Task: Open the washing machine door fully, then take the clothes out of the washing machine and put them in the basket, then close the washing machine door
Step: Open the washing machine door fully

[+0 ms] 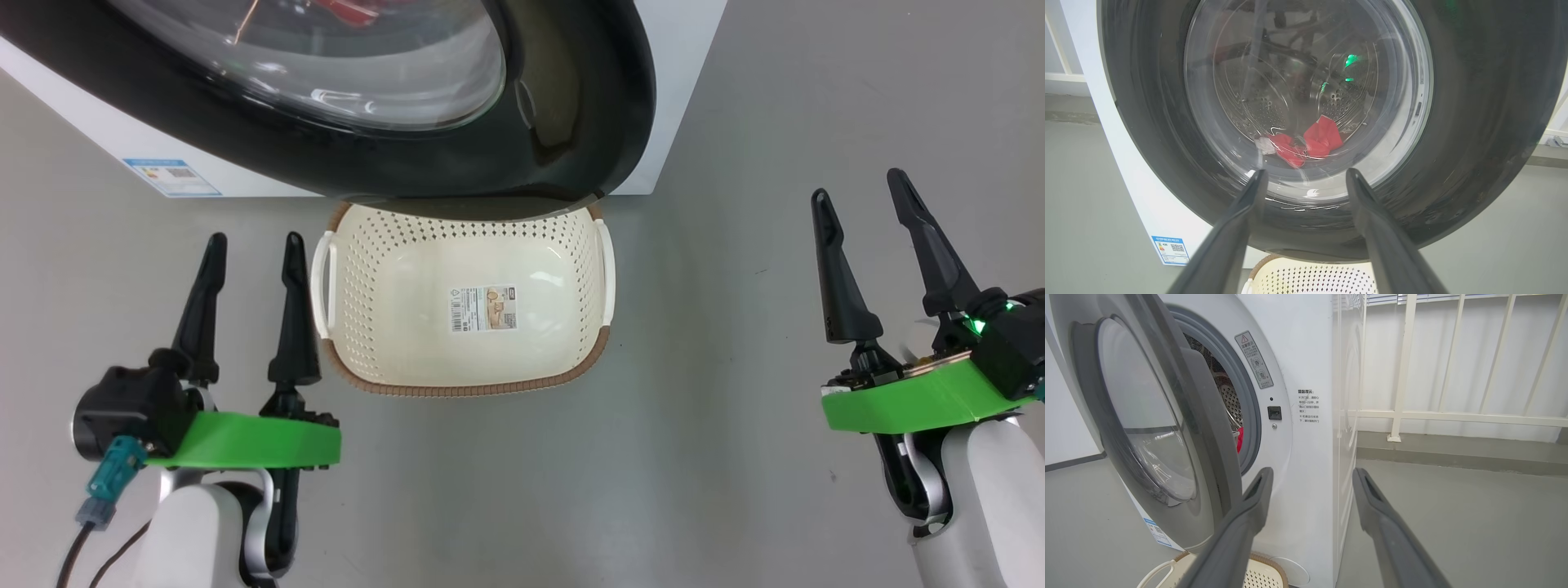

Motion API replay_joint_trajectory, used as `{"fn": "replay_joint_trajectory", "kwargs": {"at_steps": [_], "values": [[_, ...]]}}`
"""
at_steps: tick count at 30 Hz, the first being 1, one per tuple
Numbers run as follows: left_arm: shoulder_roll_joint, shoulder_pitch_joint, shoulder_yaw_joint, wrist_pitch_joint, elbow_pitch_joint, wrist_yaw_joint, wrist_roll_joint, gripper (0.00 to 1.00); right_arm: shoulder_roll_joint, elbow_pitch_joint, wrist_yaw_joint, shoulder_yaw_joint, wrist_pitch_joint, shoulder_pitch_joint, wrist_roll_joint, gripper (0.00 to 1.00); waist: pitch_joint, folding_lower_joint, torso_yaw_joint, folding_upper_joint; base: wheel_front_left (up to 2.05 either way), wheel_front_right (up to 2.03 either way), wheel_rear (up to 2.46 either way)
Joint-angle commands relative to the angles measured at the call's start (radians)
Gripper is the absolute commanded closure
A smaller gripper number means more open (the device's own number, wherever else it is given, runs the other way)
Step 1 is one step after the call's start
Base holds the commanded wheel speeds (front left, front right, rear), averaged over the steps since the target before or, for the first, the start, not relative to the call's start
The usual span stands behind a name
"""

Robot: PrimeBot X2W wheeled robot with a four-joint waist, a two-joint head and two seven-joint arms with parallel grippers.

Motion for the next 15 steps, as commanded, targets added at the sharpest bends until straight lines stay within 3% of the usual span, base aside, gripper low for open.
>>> {"fn": "replay_joint_trajectory", "kwargs": {"at_steps": [1,15], "values": [[0.025,0.026,0.025,-0.008,-0.024,-0.002,0.009,0.0,0.004,-0.03,0.006,0.018,-0.006,0.014,-0.008,0.0,-0.001,0.0,0.0,0.0,0.0,0.0,0.0],[0.025,0.028,0.021,-0.008,-0.02,-0.006,0.011,0.0,0.003,-0.027,0.006,0.028,-0.006,0.02,-0.006,0.0,-0.003,0.0,0.006,0.0,0.0,0.0,0.0]]}}
